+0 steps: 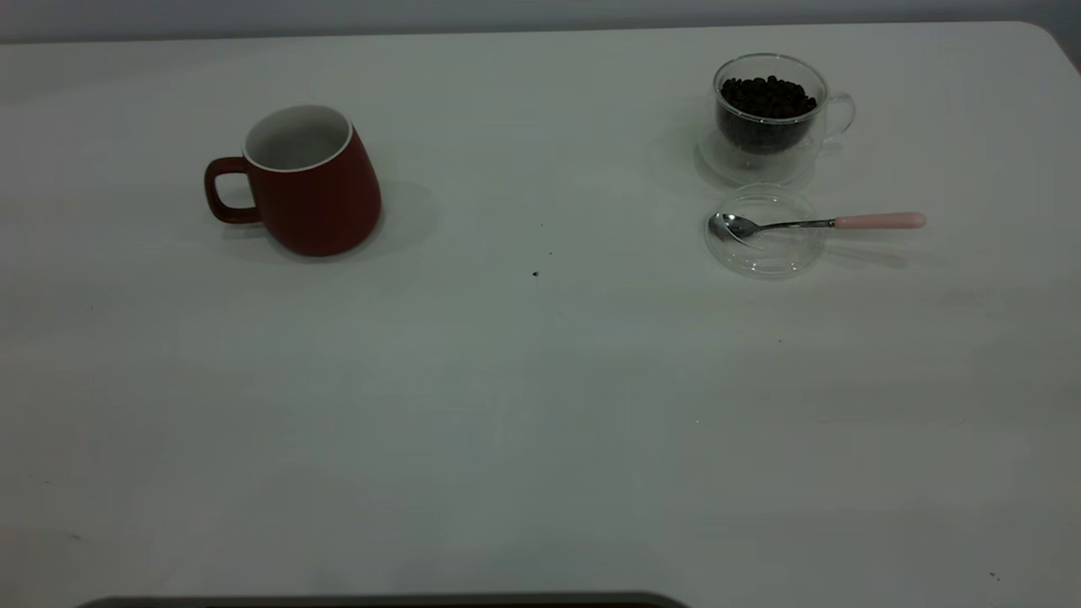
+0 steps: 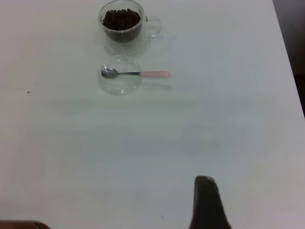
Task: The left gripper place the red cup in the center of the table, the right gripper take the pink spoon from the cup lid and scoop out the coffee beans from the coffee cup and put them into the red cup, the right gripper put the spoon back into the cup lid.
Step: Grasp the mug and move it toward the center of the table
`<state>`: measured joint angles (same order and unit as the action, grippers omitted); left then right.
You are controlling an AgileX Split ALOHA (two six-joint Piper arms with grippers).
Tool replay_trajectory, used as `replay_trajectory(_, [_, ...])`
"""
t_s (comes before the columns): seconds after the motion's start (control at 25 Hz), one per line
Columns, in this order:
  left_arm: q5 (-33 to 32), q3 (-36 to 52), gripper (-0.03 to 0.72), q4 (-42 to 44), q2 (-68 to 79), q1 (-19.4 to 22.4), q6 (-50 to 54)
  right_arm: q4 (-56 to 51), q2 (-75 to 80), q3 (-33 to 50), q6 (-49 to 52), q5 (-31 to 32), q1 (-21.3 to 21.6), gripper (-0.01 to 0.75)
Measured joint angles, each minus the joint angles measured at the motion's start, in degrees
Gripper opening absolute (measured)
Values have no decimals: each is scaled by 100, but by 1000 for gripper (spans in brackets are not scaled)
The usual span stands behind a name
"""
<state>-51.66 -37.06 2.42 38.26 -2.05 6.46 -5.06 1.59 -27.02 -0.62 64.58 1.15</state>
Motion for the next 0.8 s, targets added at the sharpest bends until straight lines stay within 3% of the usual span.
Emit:
replay_trajectory(0.2, [885,-675,493,0,1823,0,-706,0,0,0,0,0,0,537])
replay_trajectory(0.44, [1054,-1668,493,0,4110,0,-1499,0,0,0,0,0,0,537])
replay_trajectory(0.8, [1349,-3164,493,-6,6914,0,-3836,0,0,0,0,0,0,537])
